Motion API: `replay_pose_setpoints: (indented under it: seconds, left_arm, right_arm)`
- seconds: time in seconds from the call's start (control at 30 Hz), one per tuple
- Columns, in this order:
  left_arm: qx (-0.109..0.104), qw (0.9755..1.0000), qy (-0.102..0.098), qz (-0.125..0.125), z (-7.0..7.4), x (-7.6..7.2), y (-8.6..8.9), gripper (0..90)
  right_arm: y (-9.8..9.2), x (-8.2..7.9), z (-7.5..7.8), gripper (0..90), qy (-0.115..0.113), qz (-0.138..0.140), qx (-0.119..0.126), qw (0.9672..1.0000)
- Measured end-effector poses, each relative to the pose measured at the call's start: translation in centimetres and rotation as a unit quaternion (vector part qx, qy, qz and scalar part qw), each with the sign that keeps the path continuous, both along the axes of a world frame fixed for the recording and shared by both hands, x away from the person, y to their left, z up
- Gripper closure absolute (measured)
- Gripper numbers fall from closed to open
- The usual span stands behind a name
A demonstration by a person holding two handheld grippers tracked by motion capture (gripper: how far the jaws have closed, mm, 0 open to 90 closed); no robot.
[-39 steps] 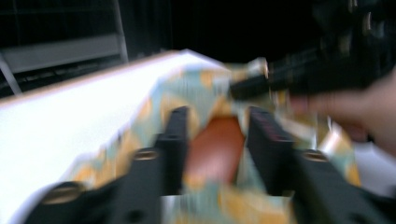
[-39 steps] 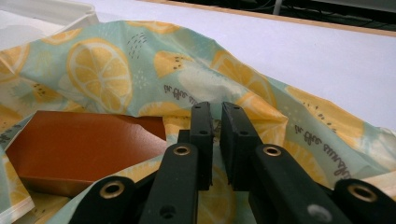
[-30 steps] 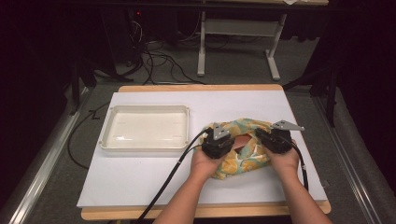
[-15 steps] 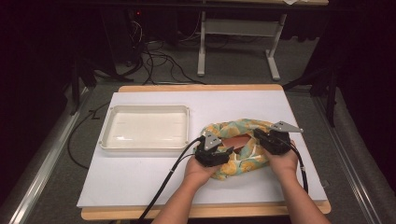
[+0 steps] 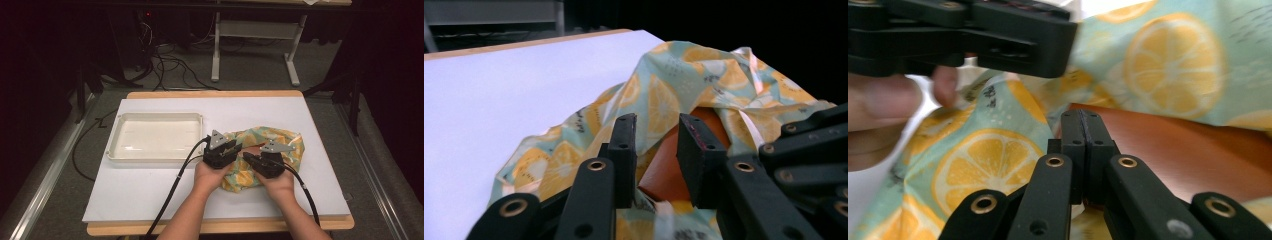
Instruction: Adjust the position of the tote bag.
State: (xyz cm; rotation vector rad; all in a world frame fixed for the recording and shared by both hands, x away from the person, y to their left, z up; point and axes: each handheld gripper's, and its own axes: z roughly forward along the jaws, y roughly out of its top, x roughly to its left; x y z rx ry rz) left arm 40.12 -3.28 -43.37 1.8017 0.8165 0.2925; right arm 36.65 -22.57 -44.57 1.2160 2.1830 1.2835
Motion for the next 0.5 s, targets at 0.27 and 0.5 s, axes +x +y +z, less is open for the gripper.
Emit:
replay_pose_setpoints:
  seconds: [0.27,0.5]
  left_arm:
    - [0.036,0.9977,0.022,-0.053,-2.4,0.3,-0.9,39.7]
    - [0.053,0.9963,0.0,-0.068,-3.8,-0.2,-1.3,35.6]
  right_arm:
    - [0.9,-2.1,-1.5,90.0,0.031,0.048,-0.017,0.9982]
    - [-0.9,-2.5,-1.4,90.0,0.057,0.04,-0.021,0.9974]
